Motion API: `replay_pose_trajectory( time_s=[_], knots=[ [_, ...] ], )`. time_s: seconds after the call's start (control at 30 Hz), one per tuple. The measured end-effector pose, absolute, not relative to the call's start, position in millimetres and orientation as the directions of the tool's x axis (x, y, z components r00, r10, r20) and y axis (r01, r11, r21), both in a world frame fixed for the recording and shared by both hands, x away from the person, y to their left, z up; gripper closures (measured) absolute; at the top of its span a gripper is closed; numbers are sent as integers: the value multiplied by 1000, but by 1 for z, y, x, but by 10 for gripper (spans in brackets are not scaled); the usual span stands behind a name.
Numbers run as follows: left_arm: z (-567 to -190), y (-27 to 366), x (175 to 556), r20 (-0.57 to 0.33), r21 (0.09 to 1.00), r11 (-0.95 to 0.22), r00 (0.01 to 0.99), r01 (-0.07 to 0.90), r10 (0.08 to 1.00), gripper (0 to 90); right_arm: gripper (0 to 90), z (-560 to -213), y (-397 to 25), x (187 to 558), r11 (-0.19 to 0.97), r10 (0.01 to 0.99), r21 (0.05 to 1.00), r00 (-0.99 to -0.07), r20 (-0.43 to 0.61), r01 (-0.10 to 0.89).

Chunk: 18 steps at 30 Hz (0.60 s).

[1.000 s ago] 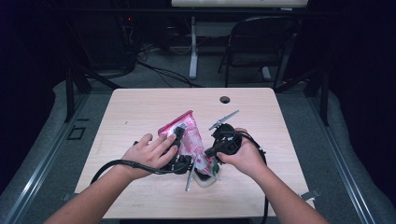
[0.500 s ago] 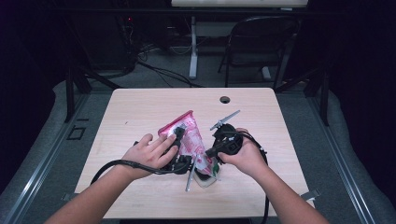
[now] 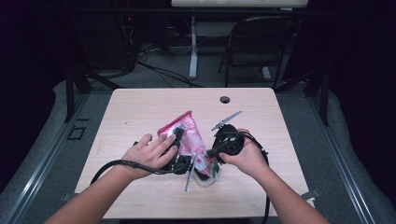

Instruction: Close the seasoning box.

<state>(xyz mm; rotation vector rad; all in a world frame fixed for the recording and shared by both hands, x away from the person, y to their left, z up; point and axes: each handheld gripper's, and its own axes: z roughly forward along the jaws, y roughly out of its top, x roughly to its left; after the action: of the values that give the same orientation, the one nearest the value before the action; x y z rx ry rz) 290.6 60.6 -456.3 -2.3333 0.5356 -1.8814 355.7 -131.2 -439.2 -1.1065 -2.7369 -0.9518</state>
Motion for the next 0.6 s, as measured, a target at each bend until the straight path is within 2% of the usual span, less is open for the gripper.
replay_pose_trajectory(
  time_s=[0.6],
  knots=[
    [-455, 60, 287, 925, -298, -929, 173, -218, -337, 802, 900, -441, -130, 356, 557, 620, 519, -741, 259, 648]
  ],
)
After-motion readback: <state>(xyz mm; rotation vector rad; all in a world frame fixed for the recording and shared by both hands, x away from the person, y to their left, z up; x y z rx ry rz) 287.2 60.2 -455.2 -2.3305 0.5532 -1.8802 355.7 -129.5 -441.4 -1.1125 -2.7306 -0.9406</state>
